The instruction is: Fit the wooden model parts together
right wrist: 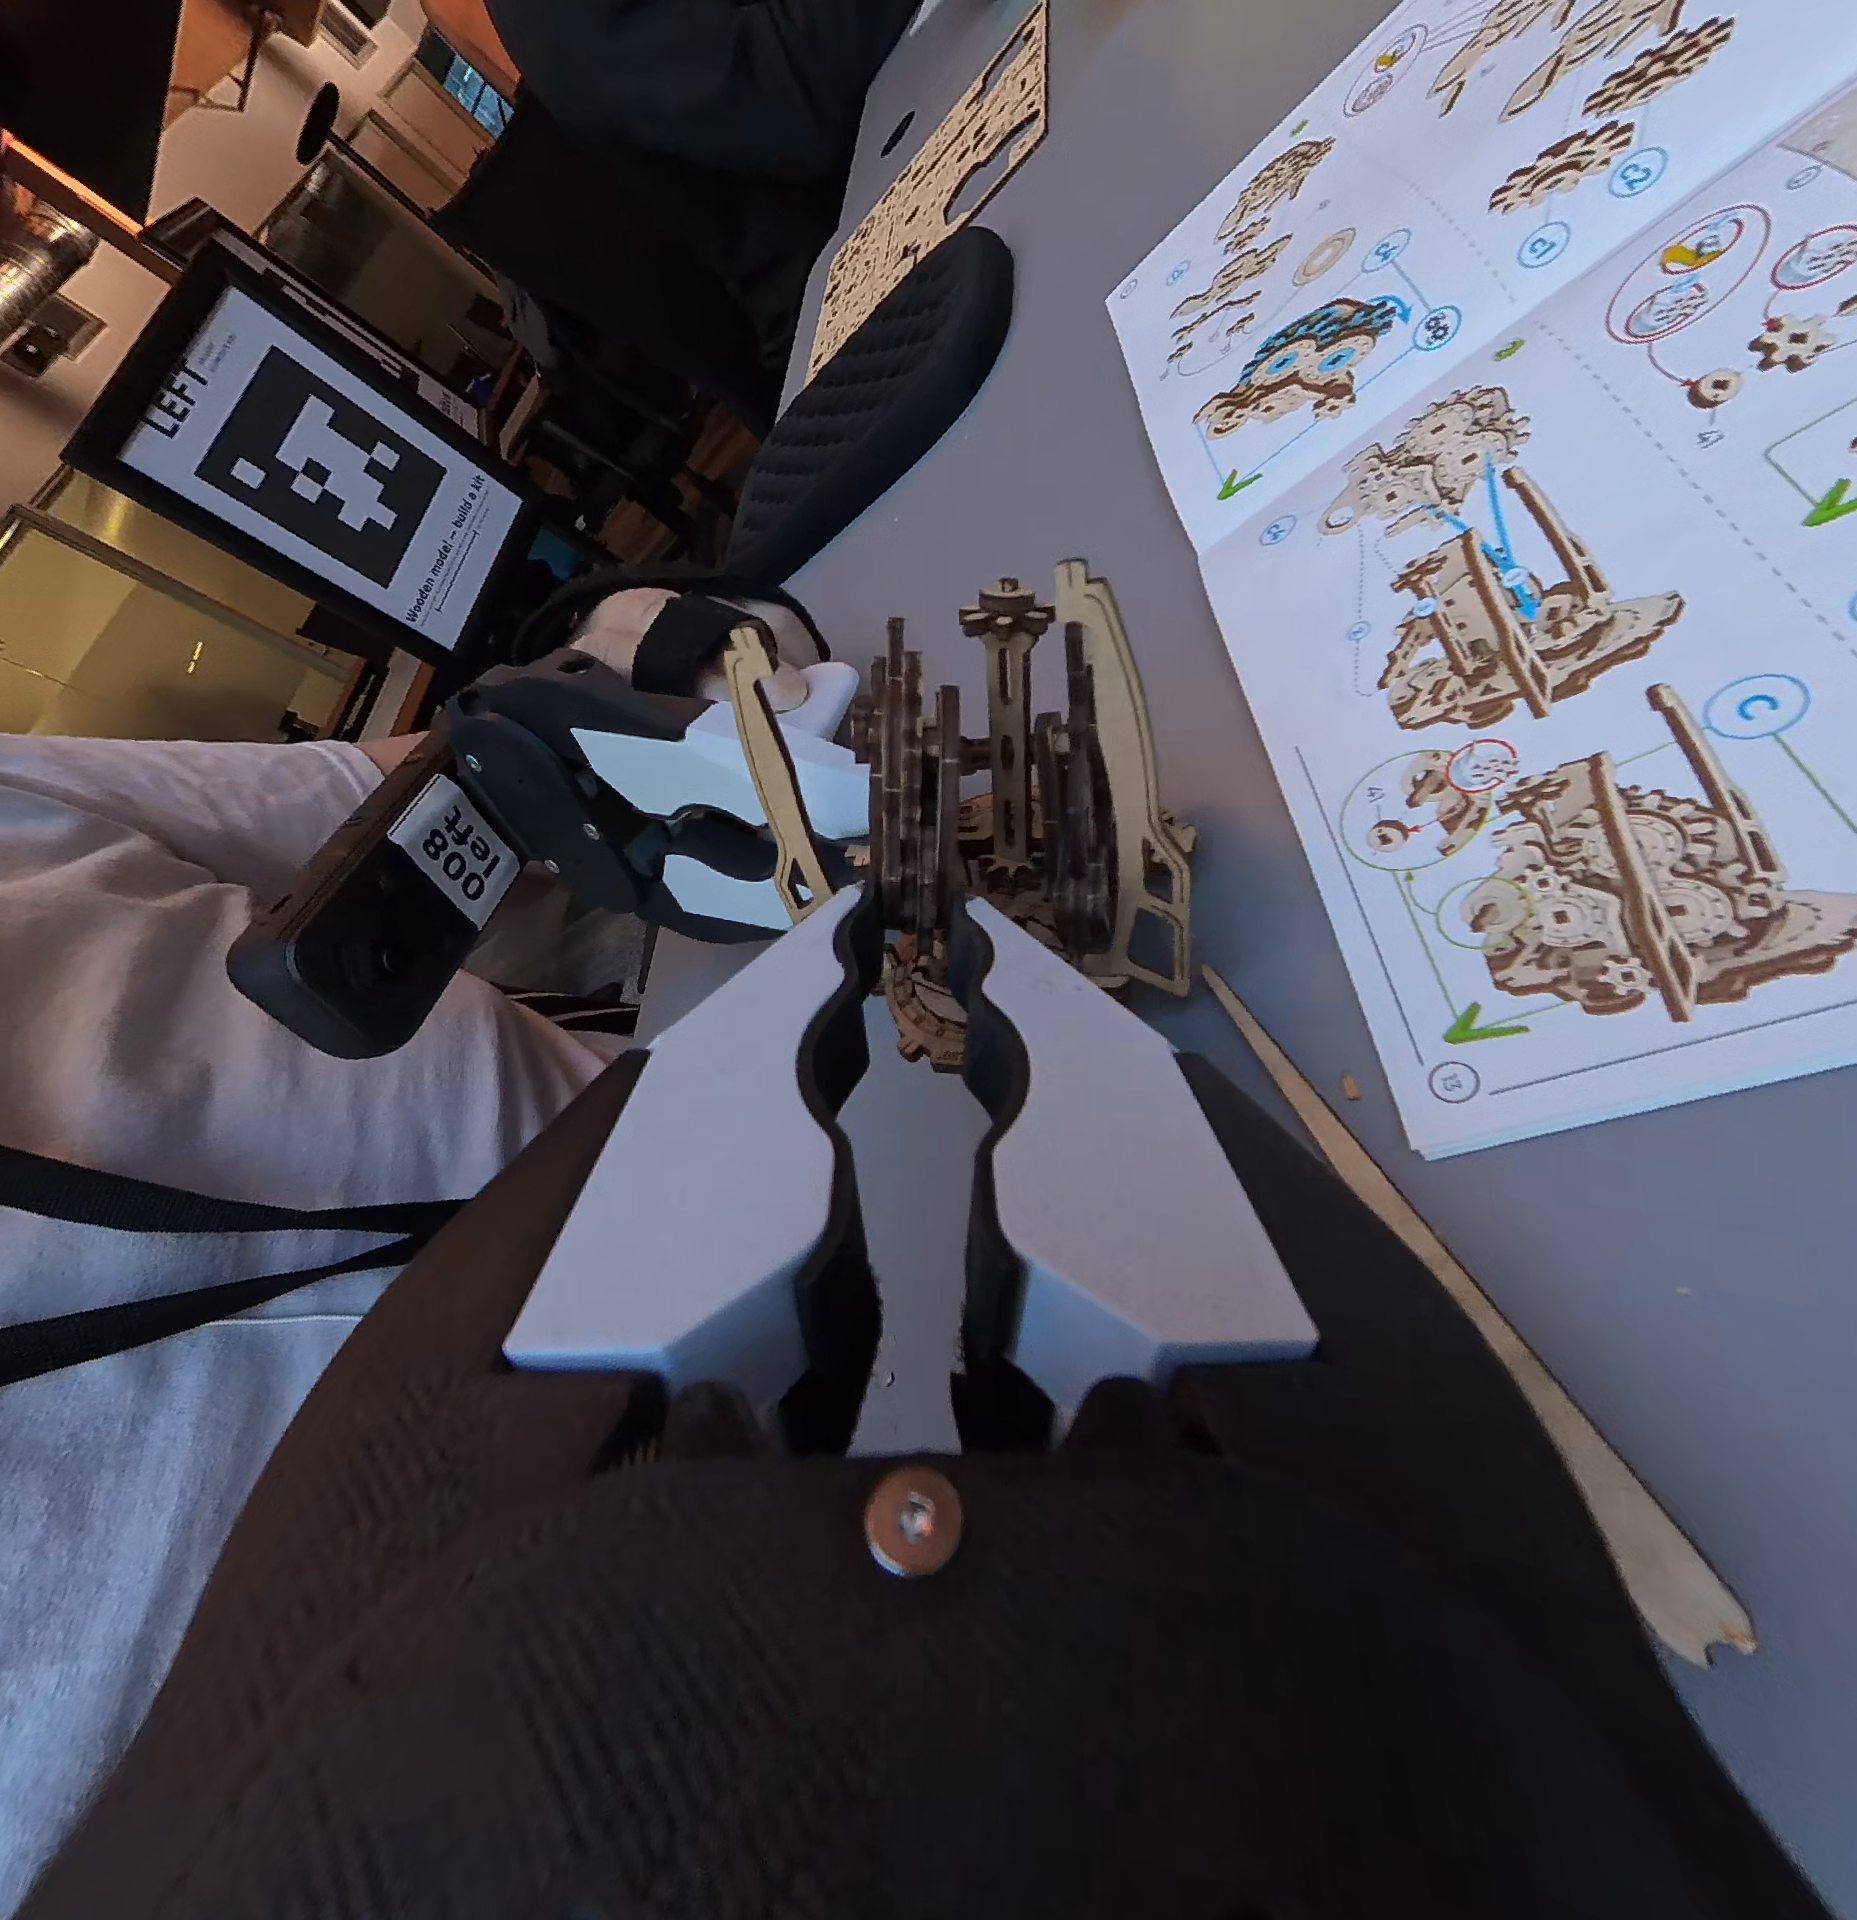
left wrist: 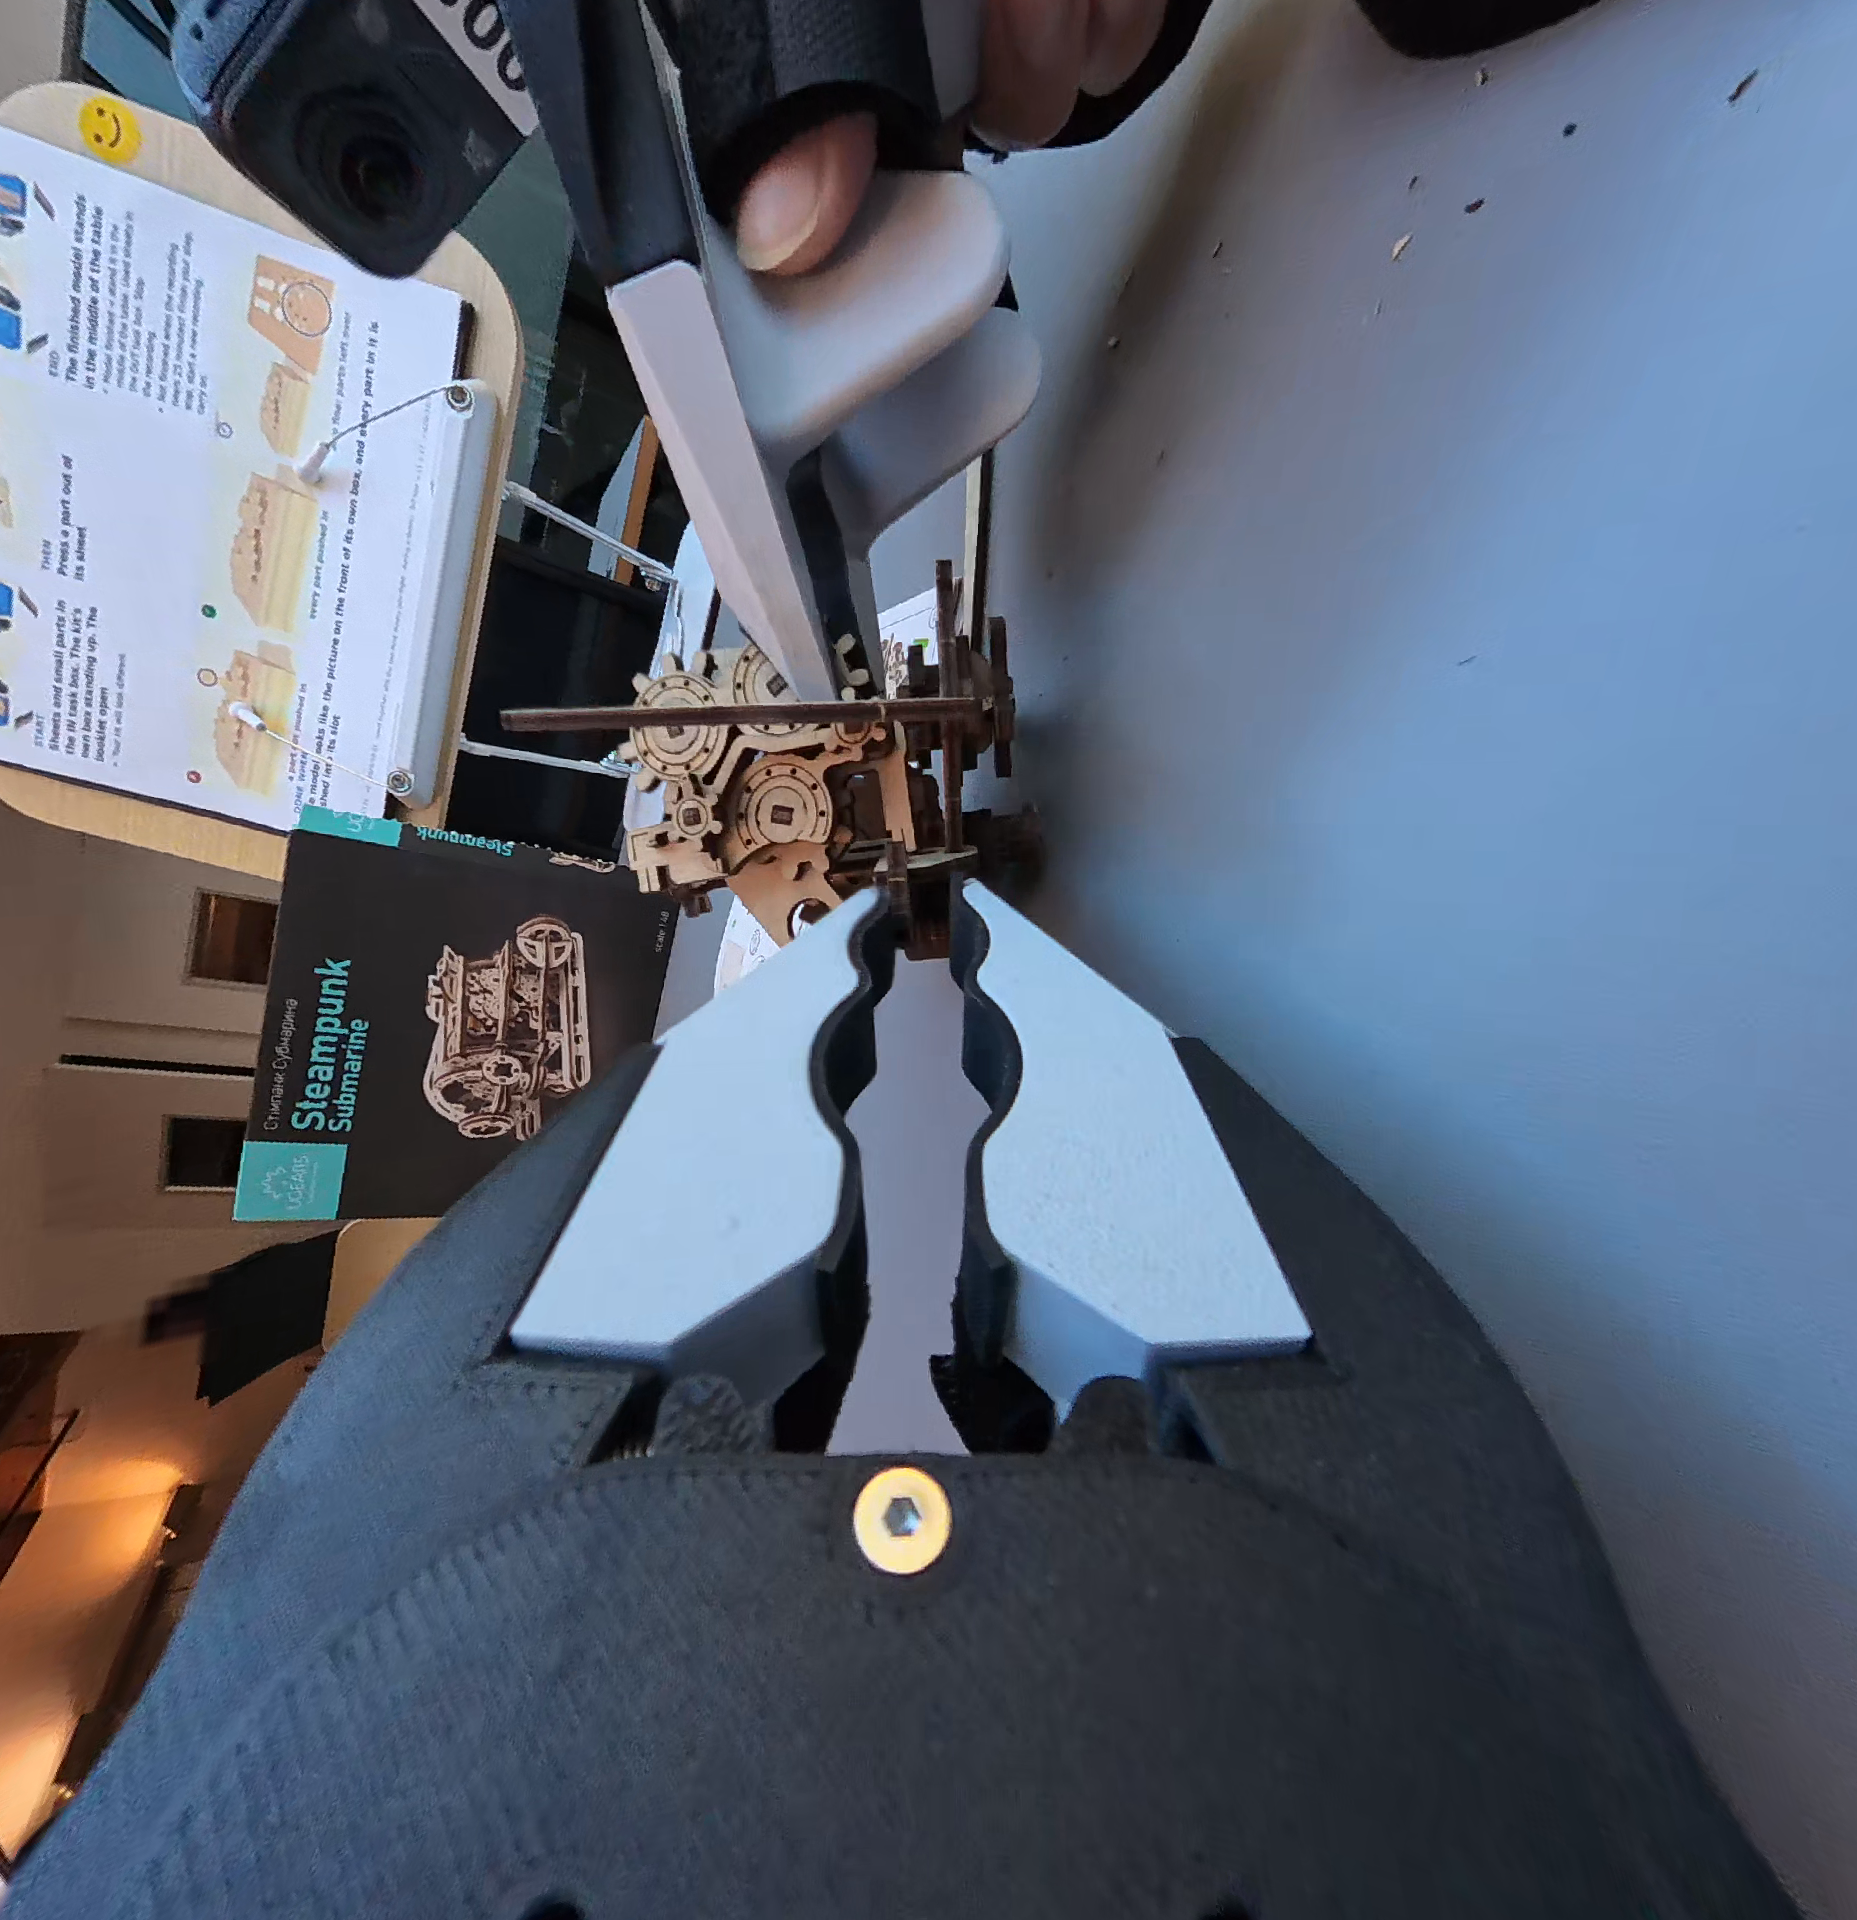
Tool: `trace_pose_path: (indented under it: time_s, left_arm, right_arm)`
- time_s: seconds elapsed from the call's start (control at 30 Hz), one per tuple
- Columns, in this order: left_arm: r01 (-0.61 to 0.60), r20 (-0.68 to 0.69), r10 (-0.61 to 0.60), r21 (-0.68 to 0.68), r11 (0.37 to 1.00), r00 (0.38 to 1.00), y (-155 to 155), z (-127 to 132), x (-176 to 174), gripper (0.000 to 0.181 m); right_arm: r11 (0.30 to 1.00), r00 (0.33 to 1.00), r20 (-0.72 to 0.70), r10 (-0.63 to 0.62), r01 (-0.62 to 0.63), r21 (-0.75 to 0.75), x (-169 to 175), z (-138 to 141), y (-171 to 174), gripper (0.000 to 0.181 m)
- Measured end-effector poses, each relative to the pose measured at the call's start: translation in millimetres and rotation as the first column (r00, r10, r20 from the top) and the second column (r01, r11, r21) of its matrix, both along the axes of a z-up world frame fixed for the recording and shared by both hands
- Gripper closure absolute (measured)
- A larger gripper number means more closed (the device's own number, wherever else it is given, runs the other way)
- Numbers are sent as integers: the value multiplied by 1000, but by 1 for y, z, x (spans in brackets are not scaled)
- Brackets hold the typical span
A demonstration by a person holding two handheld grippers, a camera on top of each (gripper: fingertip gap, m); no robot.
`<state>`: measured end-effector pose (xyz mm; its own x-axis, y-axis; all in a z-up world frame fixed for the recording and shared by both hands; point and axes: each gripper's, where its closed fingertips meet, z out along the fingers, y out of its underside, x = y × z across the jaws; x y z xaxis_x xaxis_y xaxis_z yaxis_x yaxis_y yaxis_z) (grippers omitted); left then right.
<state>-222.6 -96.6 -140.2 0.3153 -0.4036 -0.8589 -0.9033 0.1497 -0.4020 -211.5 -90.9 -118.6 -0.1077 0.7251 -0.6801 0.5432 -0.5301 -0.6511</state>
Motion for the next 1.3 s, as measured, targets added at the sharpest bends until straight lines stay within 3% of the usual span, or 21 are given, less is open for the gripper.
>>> trace_pose_path:
  time_s: [0.43, 0.87, 1.3]
  left_arm:
    - [-22, 80, 28, -72, 997, 996, 2, 0, 2, 175]
    - [-34, 100, 43, -91, 995, 994, 5, 0, 2, 175]
    - [-29, 118, 42, -110, 993, 992, 7, 0, 5, 174]
  right_arm:
    - [982, 999, 51, -8, -2, 189, 2, -1, 2, 171]
    - [976, 992, 112, -55, 30, 215, 3, -2, 6, 171]
    - [982, 997, 77, 12, -26, 186, 6, -1, 8, 171]
